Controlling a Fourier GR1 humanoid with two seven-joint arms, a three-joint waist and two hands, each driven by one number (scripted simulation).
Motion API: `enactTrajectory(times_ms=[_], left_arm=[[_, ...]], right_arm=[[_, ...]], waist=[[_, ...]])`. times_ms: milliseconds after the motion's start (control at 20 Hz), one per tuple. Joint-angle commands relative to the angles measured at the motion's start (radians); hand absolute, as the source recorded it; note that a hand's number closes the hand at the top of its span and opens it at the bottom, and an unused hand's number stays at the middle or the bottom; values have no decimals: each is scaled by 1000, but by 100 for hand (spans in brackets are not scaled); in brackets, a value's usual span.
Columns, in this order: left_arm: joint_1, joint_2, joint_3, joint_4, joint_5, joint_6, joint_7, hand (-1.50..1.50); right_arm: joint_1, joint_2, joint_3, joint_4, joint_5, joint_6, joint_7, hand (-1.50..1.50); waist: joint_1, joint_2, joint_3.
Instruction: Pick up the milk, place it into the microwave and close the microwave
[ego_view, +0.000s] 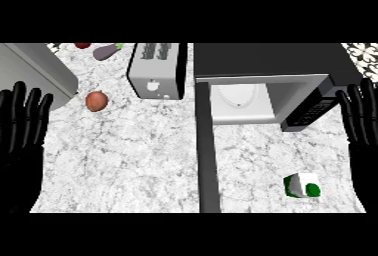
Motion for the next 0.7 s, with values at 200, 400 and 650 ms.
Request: enactTrajectory(times_ms=[200, 400, 650], left_arm=[[6, -71, -163, -35, -157, 55, -6, -150], [198, -73, -212, -125, -28, 174, 68, -150], [406, -73, -331, -227, -47, 163, -21, -150]], right_arm=[[295, -113, -126, -174, -326, 275, -62, -150], [460, -156, -144, -226, -425, 419, -117, -150], [659, -146, -264, -248, -488, 576, -239, -150]], waist=[[0, 11, -17], [2, 2, -17], [14, 6, -18]])
